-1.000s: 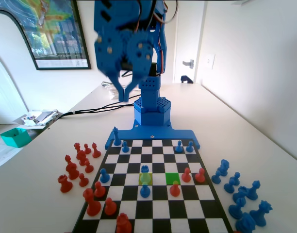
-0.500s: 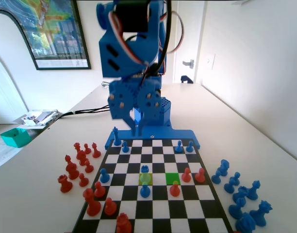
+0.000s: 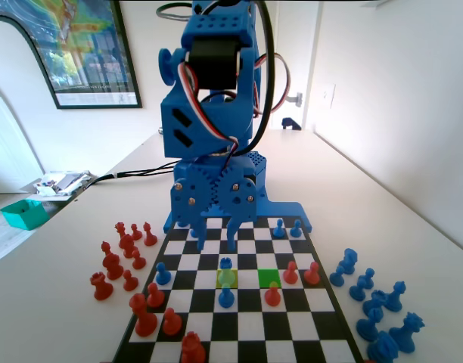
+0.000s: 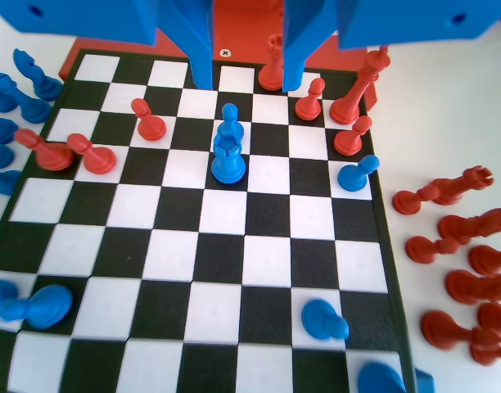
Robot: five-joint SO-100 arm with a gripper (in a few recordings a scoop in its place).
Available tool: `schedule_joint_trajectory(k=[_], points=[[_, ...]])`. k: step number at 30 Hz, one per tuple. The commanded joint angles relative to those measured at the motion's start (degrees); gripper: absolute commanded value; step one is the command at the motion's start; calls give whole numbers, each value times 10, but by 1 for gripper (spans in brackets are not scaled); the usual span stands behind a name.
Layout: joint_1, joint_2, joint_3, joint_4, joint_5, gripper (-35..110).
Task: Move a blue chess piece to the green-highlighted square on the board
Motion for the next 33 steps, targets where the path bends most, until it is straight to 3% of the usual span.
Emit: schedule_joint_trajectory(k=[1,33], points=[[-4,0,-3,-5,3,15],[-11,-103,-17,-53,-7,16]])
